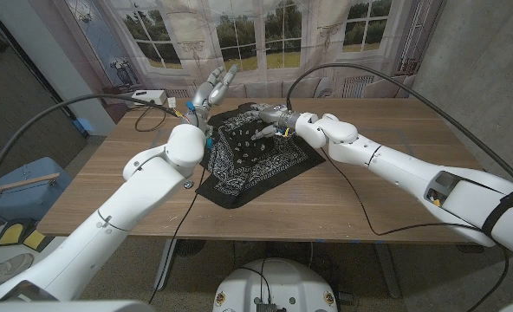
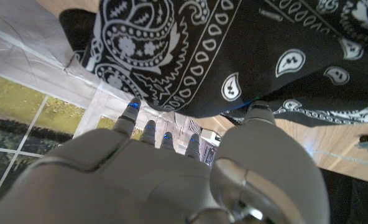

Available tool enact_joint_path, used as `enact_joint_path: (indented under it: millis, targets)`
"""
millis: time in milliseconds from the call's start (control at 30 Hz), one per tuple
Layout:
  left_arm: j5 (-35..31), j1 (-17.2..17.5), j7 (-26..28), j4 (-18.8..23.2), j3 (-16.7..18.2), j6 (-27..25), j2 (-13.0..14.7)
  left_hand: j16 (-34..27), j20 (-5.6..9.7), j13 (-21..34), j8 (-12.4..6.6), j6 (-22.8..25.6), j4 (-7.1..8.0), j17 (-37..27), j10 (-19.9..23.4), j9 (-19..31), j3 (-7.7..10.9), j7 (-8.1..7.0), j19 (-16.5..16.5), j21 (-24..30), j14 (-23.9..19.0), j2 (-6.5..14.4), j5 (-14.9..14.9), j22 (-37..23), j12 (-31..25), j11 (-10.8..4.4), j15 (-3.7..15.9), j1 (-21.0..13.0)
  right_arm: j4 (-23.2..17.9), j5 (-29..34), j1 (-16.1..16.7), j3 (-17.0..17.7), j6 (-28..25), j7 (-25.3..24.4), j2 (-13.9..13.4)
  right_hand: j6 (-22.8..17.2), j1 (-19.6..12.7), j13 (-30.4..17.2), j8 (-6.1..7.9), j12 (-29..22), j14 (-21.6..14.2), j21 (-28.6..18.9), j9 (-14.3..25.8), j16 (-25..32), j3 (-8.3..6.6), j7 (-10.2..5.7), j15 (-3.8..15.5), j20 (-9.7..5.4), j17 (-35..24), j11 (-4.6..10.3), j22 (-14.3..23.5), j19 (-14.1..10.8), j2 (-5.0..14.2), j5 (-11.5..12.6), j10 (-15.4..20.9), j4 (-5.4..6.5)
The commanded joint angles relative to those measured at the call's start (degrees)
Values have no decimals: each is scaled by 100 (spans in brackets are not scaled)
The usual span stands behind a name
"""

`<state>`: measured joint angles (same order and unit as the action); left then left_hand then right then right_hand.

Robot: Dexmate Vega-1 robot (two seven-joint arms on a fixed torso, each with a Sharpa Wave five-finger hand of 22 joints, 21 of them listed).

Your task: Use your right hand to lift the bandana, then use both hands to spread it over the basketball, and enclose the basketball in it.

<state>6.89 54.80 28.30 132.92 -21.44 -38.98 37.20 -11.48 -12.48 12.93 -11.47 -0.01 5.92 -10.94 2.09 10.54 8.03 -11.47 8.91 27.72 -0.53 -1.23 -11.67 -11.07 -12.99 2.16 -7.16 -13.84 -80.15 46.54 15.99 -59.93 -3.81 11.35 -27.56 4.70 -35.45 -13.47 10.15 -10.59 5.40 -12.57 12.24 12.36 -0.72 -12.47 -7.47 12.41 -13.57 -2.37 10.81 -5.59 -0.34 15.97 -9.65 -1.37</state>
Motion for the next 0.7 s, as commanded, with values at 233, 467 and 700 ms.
enact_joint_path:
  millis: [233, 467, 700]
  targets:
    - [284, -157, 16, -238, -47, 180, 114, -1, 14, 14, 4, 57, -36, -5, -34, 13, -3, -41, -41, -27, 24, 55, -18, -25, -15, 47, -10, 2, 363, 814, -448, -657, -787, 1198, 446, 651, -175, -5, -3, -49, -174, -86, 14, 97, 81, -15, -7, 10, 19, -70, 21, -318, -111, 102, -573, -136]
    - [339, -230, 18, -318, -69, 205, 149, -4, 14, 19, -11, 106, -43, -8, -39, 14, -5, -51, -42, -39, 25, 64, -16, -28, -20, 57, -2, 6, 645, 1139, -585, -943, -1123, 1361, 655, 869, -540, 5, 83, -151, -501, -236, 27, 192, 49, -23, 152, -8, 54, -10, 50, -815, -80, 205, -482, -320]
    - [386, -288, 1, -403, -95, 276, 179, -5, 14, 24, -15, 133, -47, -11, -28, 16, -9, -71, -45, -52, 29, 76, -16, -30, -32, 40, 12, 16, 805, 1390, -581, -1101, -1465, 1159, 737, 529, -938, 2, 305, -380, -1341, -735, 82, 412, 67, -23, 556, -41, 43, 170, 108, -2153, 76, 347, 87, -447]
